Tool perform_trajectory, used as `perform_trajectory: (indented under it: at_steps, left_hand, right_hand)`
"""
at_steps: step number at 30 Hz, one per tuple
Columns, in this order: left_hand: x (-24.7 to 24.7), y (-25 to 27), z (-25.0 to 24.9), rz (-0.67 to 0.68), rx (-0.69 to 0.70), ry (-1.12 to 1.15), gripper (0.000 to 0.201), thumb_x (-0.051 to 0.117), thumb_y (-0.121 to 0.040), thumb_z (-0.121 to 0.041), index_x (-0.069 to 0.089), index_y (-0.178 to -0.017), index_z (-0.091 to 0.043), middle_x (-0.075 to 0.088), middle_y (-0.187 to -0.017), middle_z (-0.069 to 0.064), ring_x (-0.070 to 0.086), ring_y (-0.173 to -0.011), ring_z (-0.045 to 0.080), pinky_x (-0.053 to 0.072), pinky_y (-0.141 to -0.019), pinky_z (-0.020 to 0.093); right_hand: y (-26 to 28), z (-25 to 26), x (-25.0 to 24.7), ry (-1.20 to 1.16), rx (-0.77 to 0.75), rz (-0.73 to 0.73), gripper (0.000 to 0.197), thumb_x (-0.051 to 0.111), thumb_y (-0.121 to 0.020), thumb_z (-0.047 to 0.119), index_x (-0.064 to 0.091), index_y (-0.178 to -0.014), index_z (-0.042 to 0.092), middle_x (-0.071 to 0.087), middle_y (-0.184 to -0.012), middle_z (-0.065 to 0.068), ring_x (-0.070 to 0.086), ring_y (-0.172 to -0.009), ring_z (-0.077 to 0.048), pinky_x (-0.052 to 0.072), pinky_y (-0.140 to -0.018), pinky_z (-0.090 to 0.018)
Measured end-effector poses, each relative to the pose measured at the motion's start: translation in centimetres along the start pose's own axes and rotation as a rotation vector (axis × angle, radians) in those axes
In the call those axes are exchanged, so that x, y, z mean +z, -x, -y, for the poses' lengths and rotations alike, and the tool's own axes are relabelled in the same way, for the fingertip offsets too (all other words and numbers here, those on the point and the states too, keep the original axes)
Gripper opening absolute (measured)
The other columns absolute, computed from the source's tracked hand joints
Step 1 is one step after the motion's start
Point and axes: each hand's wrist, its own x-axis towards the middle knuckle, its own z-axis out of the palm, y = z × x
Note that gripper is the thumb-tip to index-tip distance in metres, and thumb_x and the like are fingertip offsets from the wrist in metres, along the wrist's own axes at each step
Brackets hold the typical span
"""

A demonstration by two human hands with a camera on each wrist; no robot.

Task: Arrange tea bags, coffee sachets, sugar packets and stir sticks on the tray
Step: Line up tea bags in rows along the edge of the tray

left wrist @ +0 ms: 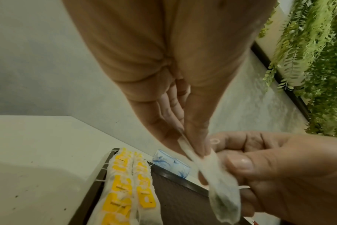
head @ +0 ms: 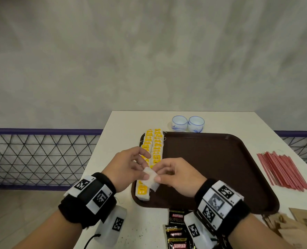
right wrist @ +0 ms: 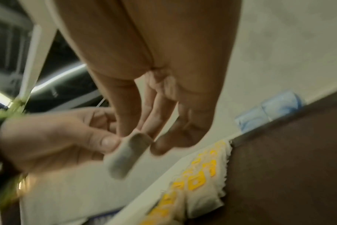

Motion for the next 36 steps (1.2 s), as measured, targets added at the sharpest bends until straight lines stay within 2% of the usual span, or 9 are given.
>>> perform_trajectory:
  at_steps: [2,4,7,10,16,20,24,31,36]
  left_hand:
    - [0.1,0.0,-0.2,0.008,0.024,-0.012,0.04,0.078,-0.065,0.008,0.065,-0.09,-0.021,0.065,-0.074,0.0,0.062,-0.063,0.014,0.054,-0.068,0.03]
    - [0.0,0.1,-0.5,0.046,0.077,-0.05,0.031,0.077,-0.067,0.004,0.067,-0.085,-0.019,0.068,-0.074,0.003,0.062,-0.067,0.012,0.053,-0.074,0.03]
    - [-0.2,0.2,-1.1,0.154,0.144,-0.15,0.019,0.076,-0.073,-0.004,0.07,-0.081,-0.02,0.071,-0.079,-0.004,0.062,-0.078,0.002,0.045,-0.082,0.022]
    - [-0.2,0.1,-1.5,0.257,0.158,-0.232,0.014,0.075,-0.075,-0.008,0.072,-0.074,-0.022,0.07,-0.079,-0.006,0.061,-0.08,0.002,0.041,-0.086,0.018]
    - [0.2,-0.3,-1.2,0.227,0.168,-0.187,0.016,0.076,-0.072,-0.005,0.073,-0.07,-0.021,0.072,-0.08,-0.005,0.064,-0.082,0.005,0.045,-0.089,0.024]
    - [0.2,-0.7,0.2,0.037,0.129,-0.193,0.034,0.079,-0.07,-0.007,0.066,-0.089,-0.033,0.069,-0.09,-0.015,0.061,-0.089,0.0,0.045,-0.08,0.02]
    - [-0.5,-0.5,1.6,-0.131,0.041,-0.114,0.031,0.077,-0.073,-0.008,0.065,-0.091,-0.031,0.069,-0.089,-0.007,0.063,-0.085,0.008,0.051,-0.079,0.028]
    - [-1.7,1.5,3.5,-0.201,0.011,-0.057,0.022,0.075,-0.076,-0.012,0.067,-0.09,-0.027,0.069,-0.087,-0.001,0.064,-0.081,0.013,0.054,-0.078,0.034]
    - [-2.5,2.9,3.7,-0.206,0.011,-0.113,0.02,0.074,-0.078,-0.015,0.067,-0.089,-0.03,0.069,-0.086,-0.005,0.063,-0.081,0.008,0.054,-0.078,0.035]
  right_hand:
    - [0.5,-0.2,-0.1,0.028,-0.023,-0.046,0.007,0.067,-0.087,0.012,0.07,-0.093,0.014,0.069,-0.078,0.002,0.062,-0.07,-0.002,0.05,-0.072,-0.022]
    - [0.8,-0.3,-0.3,-0.089,0.021,-0.002,0.014,0.058,-0.093,0.02,0.069,-0.085,0.016,0.068,-0.076,0.006,0.058,-0.068,0.001,0.045,-0.063,-0.016]
    - [1.0,-0.9,-0.4,-0.314,0.079,0.039,0.017,0.056,-0.094,0.027,0.064,-0.083,0.017,0.068,-0.084,0.006,0.058,-0.082,-0.008,0.046,-0.067,-0.021]
    - [1.1,-1.7,-0.2,-0.374,0.036,0.111,0.007,0.064,-0.081,0.021,0.06,-0.085,0.017,0.066,-0.079,0.005,0.061,-0.078,-0.008,0.049,-0.076,-0.026]
    - [1.0,-2.4,0.1,-0.503,0.084,0.084,0.023,0.07,-0.079,-0.001,0.058,-0.096,0.01,0.066,-0.077,-0.004,0.063,-0.069,-0.013,0.051,-0.068,-0.028]
    - [0.3,-2.8,-0.2,-0.301,0.161,0.015,0.039,0.067,-0.082,-0.004,0.058,-0.116,0.013,0.062,-0.075,-0.001,0.06,-0.06,-0.007,0.049,-0.057,-0.021]
    - [-1.7,-4.0,0.0,0.074,0.277,-0.167,0.021,0.069,-0.082,0.004,0.064,-0.094,0.021,0.06,-0.075,0.002,0.058,-0.065,-0.008,0.049,-0.059,-0.021]
    - [-5.2,-4.2,1.4,0.237,0.38,-0.376,0.027,0.072,-0.078,0.004,0.056,-0.067,0.023,0.062,-0.087,-0.002,0.062,-0.079,-0.017,0.052,-0.07,-0.025]
    - [-5.5,-3.6,1.7,0.342,0.384,-0.401,0.022,0.073,-0.079,0.011,0.052,-0.081,0.021,0.061,-0.1,-0.003,0.061,-0.091,-0.019,0.052,-0.081,-0.031]
